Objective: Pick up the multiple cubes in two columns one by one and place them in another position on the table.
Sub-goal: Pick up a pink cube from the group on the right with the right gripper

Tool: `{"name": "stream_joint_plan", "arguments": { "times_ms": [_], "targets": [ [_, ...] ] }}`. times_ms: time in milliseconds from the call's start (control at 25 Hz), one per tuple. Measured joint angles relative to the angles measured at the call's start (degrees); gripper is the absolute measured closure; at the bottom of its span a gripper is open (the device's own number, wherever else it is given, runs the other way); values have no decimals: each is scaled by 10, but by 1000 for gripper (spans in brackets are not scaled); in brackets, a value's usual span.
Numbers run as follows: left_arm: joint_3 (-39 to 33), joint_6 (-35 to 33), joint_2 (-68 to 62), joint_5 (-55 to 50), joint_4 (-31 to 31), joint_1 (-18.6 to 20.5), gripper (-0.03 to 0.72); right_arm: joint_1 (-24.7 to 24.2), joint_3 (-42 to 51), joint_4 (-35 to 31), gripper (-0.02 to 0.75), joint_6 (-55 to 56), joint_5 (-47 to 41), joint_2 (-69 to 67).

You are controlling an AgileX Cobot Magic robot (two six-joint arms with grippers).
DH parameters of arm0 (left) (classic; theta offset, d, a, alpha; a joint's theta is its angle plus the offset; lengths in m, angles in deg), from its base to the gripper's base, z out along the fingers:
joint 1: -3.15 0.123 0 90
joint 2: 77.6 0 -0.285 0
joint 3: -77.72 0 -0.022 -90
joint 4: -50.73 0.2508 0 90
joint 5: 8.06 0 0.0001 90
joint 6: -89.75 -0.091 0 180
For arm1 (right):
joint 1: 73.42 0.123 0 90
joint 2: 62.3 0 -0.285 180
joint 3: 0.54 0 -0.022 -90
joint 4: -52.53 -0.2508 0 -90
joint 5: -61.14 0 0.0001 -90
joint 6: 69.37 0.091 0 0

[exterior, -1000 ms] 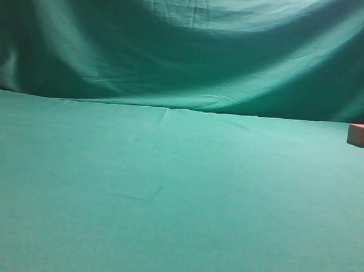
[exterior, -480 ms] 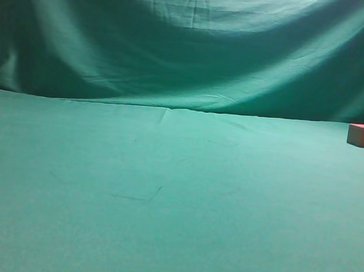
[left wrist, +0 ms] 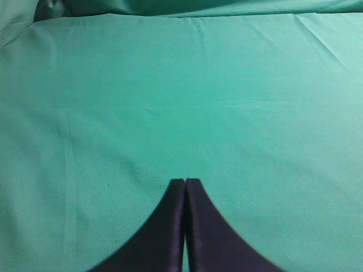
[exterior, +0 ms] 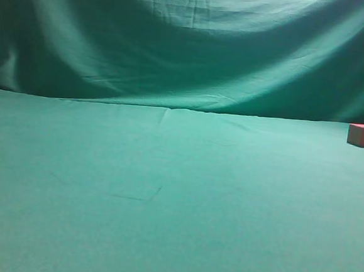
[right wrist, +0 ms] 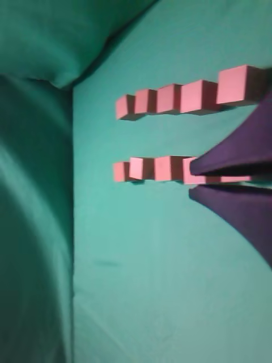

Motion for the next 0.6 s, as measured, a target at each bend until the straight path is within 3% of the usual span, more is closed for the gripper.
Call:
{"name": "stream_joint_plan", "arguments": {
  "times_ms": [600],
  "targets": [
    [0,0,0,0,0,0,688,0,0,-95,691,18,168,0]
  ]
}}
